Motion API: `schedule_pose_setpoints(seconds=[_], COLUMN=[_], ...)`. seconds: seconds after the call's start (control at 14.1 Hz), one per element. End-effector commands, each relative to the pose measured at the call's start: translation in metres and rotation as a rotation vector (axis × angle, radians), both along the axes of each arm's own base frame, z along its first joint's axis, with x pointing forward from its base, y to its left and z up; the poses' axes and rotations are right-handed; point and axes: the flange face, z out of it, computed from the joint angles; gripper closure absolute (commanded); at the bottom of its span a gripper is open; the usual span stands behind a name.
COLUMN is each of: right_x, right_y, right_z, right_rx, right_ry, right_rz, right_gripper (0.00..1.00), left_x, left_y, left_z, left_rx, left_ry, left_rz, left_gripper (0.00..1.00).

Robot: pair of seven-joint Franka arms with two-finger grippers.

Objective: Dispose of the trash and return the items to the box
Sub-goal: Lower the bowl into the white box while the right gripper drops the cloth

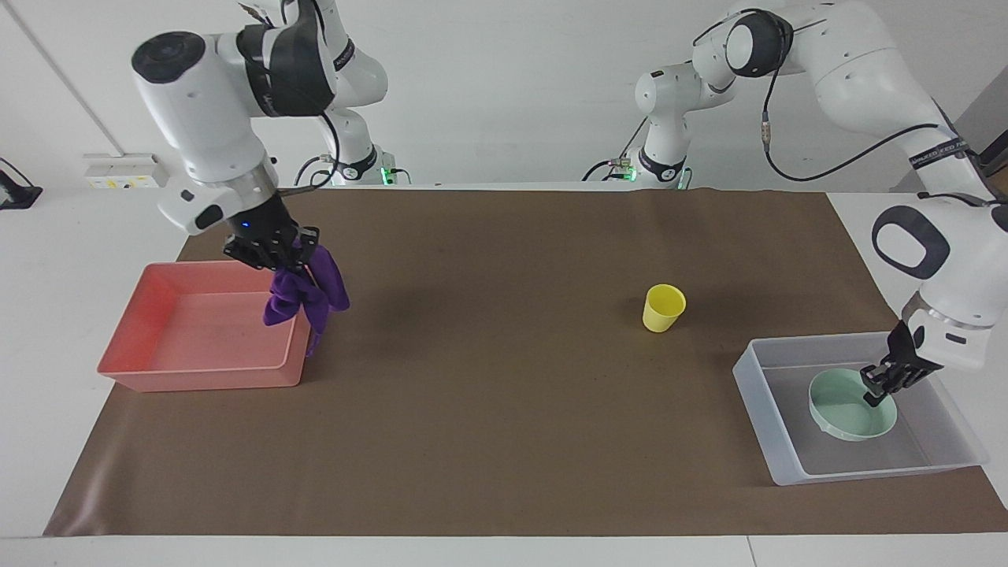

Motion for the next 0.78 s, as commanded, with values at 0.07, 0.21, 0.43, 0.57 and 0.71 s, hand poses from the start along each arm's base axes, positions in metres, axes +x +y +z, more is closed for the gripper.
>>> schedule_pose_setpoints(seconds=[0.07, 0.21, 0.43, 0.57, 0.71], right_x=[-0.018, -0.028, -0.033, -0.038, -0.034], right_y=[-0.083, -0.106, -0.126, -0.126, -0.133], right_z=[-0.021, -0.052, -0.104, -0.142, -0.167], right_rx=[-0.023, -0.02, -0.02, -0.02, -0.02], right_ry=[0.036, 0.052, 0.049, 0.045, 0.054], right_rz=[-0.028, -0.068, -0.103, -0.106, -0.118], right_gripper=[0.99, 0.99, 0.98, 0.98, 0.92], left_x=[0.007, 0.007, -0.002, -0.019, -0.021], left_y=[0.004, 0.004, 0.002, -0.001, -0.002], left_z=[-0.011, -0.025, -0.053, -0.073, -0.076], left_rx=[-0.012, -0.013, -0.012, -0.006, -0.004], left_ry=[-0.009, -0.009, 0.037, 0.066, 0.06], left_rz=[0.026, 0.028, 0.024, 0.01, 0.009], left_gripper=[1.0, 1.0, 1.0, 1.0, 0.83])
